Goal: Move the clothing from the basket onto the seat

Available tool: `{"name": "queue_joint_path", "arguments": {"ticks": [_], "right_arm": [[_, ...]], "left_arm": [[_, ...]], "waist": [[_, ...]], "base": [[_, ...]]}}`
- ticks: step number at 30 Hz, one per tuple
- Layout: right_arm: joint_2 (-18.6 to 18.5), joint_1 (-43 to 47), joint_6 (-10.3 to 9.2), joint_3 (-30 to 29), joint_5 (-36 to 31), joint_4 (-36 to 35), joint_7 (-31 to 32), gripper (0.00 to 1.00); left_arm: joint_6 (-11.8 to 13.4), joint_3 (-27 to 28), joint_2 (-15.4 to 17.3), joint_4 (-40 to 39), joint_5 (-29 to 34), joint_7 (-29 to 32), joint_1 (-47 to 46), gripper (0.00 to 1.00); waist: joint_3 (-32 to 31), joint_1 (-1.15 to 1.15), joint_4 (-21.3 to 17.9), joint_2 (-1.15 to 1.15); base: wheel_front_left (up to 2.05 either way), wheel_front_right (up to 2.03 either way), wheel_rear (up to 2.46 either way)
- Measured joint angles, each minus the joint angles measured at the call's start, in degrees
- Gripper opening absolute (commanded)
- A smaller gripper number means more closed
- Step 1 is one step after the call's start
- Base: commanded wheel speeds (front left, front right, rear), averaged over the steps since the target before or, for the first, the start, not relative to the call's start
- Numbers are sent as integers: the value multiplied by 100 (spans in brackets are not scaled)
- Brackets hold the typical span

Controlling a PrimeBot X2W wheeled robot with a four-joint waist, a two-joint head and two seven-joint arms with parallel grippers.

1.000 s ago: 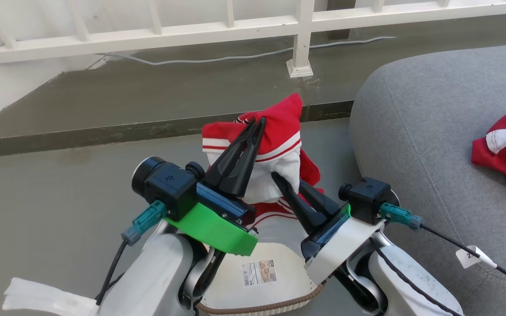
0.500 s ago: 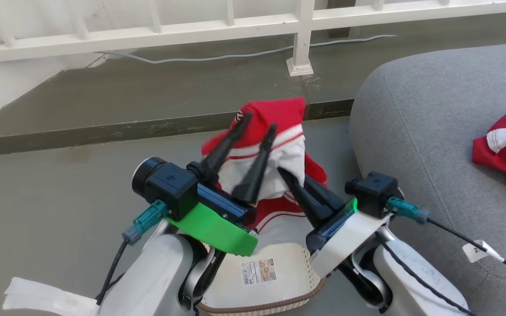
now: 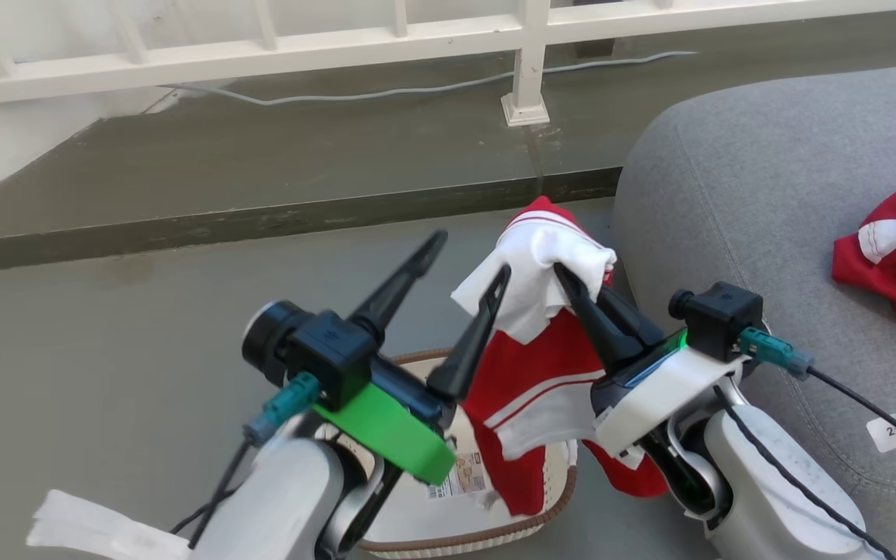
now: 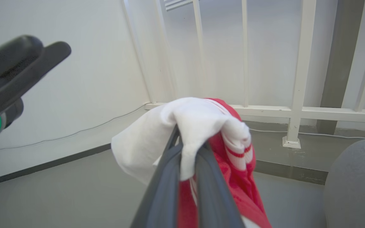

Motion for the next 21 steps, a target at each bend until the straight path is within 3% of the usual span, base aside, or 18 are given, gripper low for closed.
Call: {"name": "queue_joint_path", "arguments": {"ticks": [13,21], "right_arm": [[-155,-118,-291,-513,77,356,-218,0],[-153,-119,-308,-612,156,512,-302,0]], "left_arm": [[-143,-487,272,101,224,300,307,100],[-142,-480,326,111,283,343,319,100]], "waist": [[206,0,-327,0],[288,0,-580,0]], "base": [[0,0,0],[0,0,0]]}}
